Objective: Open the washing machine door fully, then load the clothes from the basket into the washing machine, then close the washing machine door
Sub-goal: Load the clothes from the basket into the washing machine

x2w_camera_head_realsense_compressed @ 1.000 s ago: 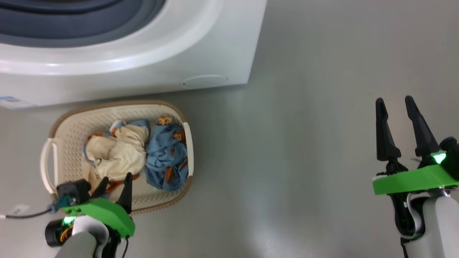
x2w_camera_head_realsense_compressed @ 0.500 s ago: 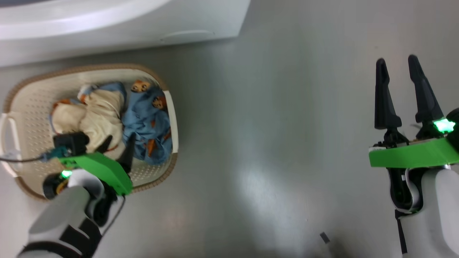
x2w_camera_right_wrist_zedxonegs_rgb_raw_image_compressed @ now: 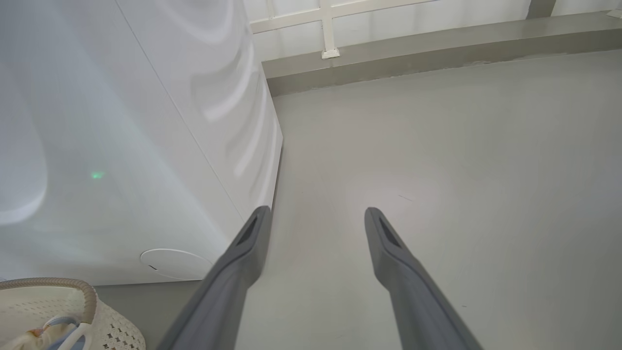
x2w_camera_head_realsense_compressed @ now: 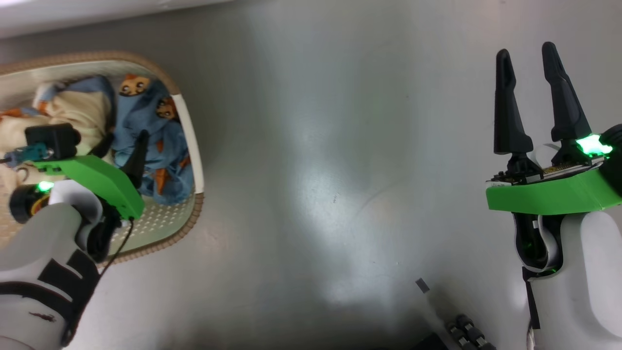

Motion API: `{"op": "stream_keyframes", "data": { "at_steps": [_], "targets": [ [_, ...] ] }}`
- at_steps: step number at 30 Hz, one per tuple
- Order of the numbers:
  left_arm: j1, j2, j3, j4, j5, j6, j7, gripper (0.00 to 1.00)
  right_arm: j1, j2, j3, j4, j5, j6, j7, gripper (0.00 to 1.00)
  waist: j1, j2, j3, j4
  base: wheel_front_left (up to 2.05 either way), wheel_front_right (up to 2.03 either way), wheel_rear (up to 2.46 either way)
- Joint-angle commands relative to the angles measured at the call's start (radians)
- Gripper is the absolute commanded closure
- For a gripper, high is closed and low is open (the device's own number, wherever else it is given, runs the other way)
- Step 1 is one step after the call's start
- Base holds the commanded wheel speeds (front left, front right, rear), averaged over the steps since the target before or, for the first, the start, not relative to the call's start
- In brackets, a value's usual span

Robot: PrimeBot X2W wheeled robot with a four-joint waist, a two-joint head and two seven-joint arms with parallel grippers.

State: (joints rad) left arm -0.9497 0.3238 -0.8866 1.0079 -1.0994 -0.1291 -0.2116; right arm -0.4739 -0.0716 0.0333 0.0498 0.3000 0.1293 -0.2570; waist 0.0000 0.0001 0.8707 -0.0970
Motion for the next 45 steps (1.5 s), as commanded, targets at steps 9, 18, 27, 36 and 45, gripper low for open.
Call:
{"op": "stream_keyframes", "data": {
  "at_steps": [9,18,27,36,45],
  "targets": [
    [-0.053,0.061,-0.063,0.067,-0.041,-0.002,-0.011,0.0,0.017,0.016,0.041,-0.044,-0.01,0.001,-0.005,0.0,0.0,-0.0001,0.056,-0.052,0.0,0.0,0.0],
    [-0.082,0.07,-0.142,0.059,-0.103,-0.002,0.019,1.0,0.02,0.02,0.05,-0.056,-0.01,0.001,-0.005,0.0,0.0,-0.0001,0.056,-0.056,0.0,0.0,0.0],
    [-0.066,0.053,-0.159,0.054,-0.18,-0.002,-0.021,1.0,0.021,0.021,0.042,-0.043,-0.012,0.001,-0.005,0.0,0.0,-0.0001,-0.002,-0.031,0.0,0.0,0.0],
    [0.024,0.063,-0.06,0.002,-0.25,-0.002,-0.049,1.0,0.049,0.017,0.024,-0.008,-0.005,0.001,-0.005,0.0,0.0,-0.0001,-0.15,0.015,0.0,0.0,0.0],
    [0.177,0.06,0.159,-0.107,-0.099,-0.002,-0.05,1.0,0.112,-0.006,0.006,0.034,0.007,0.001,-0.005,0.0,0.0,-0.0001,-0.306,0.063,0.0,0.0,0.0]
  ]
}}
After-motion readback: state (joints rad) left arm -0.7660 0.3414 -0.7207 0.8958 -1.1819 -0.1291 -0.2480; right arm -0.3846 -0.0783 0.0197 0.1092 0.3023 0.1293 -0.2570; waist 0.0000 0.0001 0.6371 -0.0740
